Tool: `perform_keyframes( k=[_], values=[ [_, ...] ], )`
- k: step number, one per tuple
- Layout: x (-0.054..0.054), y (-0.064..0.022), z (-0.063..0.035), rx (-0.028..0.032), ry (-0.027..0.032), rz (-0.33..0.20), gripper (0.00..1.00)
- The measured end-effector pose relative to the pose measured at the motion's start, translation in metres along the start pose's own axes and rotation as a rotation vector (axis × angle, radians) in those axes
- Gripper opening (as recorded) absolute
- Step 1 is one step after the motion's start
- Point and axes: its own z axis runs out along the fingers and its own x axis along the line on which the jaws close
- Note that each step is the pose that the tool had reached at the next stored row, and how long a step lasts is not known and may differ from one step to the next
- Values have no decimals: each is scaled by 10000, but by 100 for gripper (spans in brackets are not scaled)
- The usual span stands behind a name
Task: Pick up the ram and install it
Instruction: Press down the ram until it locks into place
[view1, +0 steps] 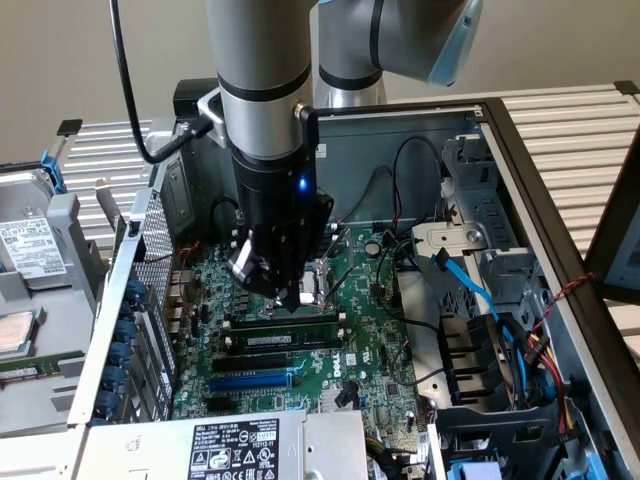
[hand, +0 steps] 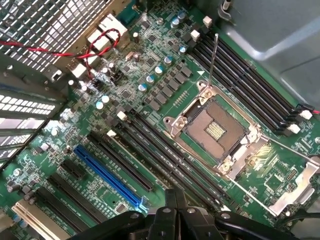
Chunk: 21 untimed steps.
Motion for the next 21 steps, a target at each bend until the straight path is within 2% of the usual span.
perform_keyframes(
  k=[5,9,13,21],
  values=[
    [0,0,1,37,-13,808,11],
    [0,1,1,34,22,1358,11],
    [0,0,0,17,76,1895,11],
    [0,0,0,-49,233,2957,11]
  ],
)
